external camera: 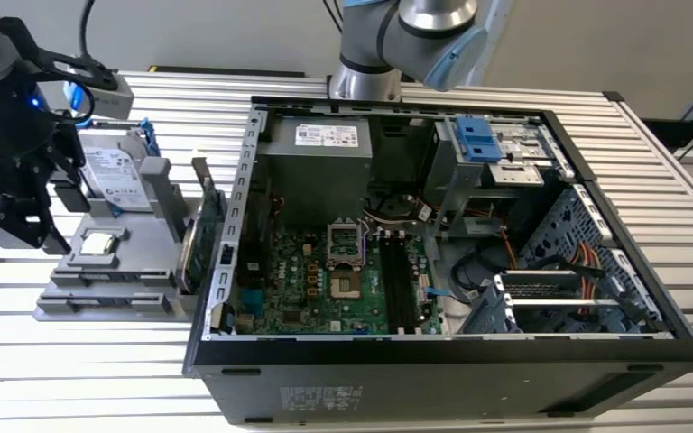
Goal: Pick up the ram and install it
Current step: 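Pick up the ram and move it above insertion slot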
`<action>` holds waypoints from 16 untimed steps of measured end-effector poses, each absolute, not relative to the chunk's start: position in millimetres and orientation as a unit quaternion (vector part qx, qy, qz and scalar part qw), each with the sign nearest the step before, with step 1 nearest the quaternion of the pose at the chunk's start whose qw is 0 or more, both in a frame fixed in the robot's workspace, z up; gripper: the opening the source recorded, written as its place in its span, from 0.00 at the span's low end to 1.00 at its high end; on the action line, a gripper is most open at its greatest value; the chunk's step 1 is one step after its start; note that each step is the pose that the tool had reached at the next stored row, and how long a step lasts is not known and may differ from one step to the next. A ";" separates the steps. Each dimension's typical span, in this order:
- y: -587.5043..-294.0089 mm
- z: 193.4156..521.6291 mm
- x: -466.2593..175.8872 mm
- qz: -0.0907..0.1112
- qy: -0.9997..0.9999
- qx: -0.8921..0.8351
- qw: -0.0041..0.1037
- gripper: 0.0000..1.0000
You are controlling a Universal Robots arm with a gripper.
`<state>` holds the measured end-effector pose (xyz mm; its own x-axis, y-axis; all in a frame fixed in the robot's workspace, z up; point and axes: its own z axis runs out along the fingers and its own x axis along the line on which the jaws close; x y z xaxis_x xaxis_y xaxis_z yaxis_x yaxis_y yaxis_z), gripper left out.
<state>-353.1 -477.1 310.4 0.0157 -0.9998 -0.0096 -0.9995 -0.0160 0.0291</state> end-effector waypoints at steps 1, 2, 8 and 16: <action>-477.0 309.8 -353.0 -0.014 -0.701 0.713 0.007 1.00; -477.1 308.9 -353.1 -0.014 -0.701 0.713 0.007 1.00; -477.1 305.1 -351.3 -0.014 -0.701 0.713 0.007 1.00; -477.5 297.4 -350.1 -0.014 -0.701 0.713 0.008 1.00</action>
<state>-350.1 -477.5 297.4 0.0157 -0.9998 -0.0095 -0.9994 -0.0160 0.0307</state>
